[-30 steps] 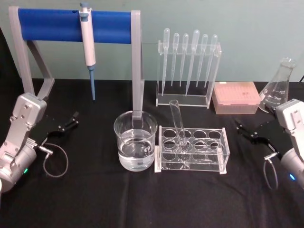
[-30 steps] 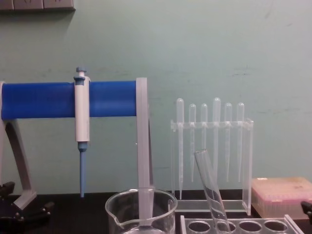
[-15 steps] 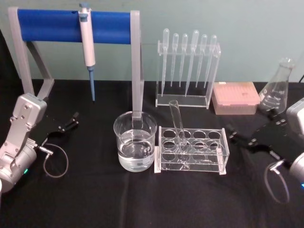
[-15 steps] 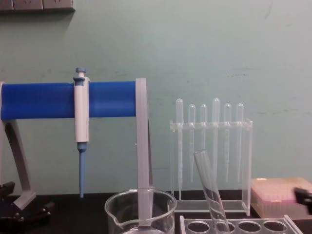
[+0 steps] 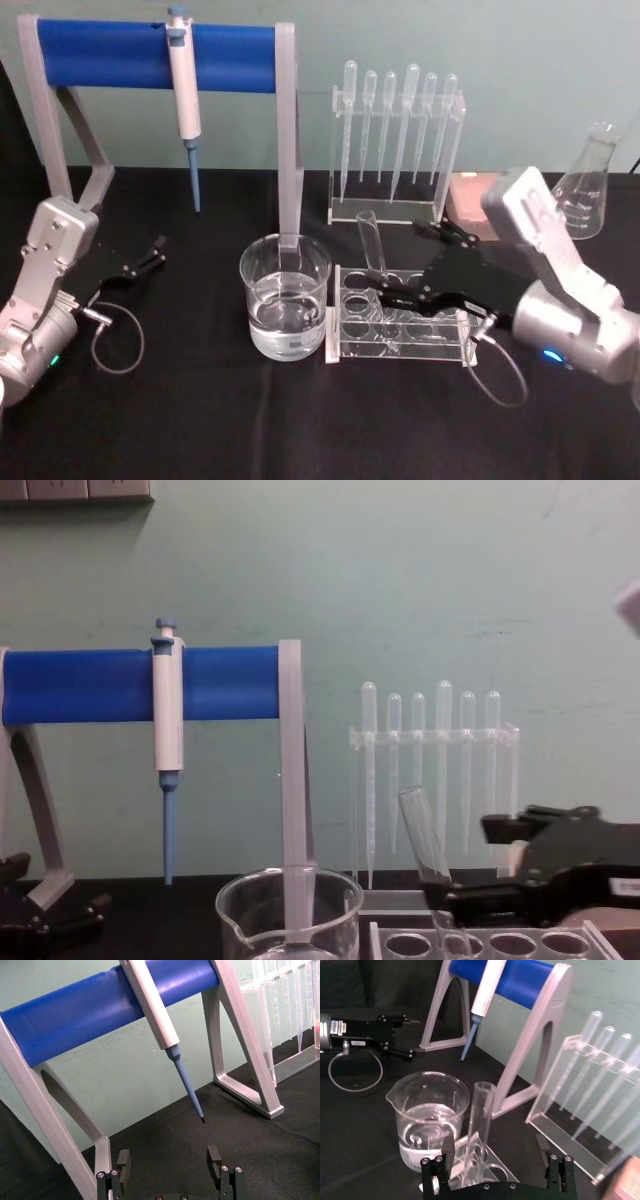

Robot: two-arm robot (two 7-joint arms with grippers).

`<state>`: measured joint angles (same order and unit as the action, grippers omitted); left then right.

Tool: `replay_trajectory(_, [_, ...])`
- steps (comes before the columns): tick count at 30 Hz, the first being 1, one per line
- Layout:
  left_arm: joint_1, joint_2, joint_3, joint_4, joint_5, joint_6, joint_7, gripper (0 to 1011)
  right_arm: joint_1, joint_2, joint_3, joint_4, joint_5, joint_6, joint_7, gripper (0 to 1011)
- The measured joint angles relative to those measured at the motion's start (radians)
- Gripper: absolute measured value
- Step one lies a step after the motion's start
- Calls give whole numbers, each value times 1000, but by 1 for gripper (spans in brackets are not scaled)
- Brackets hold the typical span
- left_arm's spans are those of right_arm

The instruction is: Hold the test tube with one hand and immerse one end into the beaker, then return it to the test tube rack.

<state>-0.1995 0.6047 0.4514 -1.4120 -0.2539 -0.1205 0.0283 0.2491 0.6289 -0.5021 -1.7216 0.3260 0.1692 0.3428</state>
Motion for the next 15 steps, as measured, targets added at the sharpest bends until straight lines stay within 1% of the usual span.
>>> replay_trajectory(1, [0,0,0,0,0,0,0,1000,21,-19,-7,18,-2,15,13,1002])
replay_trajectory(2, [0,0,0,0,0,0,0,1000,30,-27,-10,27,-2,21,20,1002])
replay_trajectory(3, [0,0,0,0,0,0,0,1000,47,-44,-14,47,-1,32,34,1002])
replay_trajectory(5, [0,0,0,0,0,0,0,1000,62,-58,-17,61,2,41,47,1002])
replay_trajectory(6, [0,0,0,0,0,0,0,1000,75,-71,-19,77,6,51,61,1002])
replay_trajectory(10, [0,0,0,0,0,0,0,1000,95,-95,-19,99,10,68,86,1002])
replay_trajectory(14, [0,0,0,0,0,0,0,1000,101,-108,-19,107,6,77,99,1002])
replay_trajectory(15, [0,0,0,0,0,0,0,1000,101,-109,-18,107,5,78,101,979])
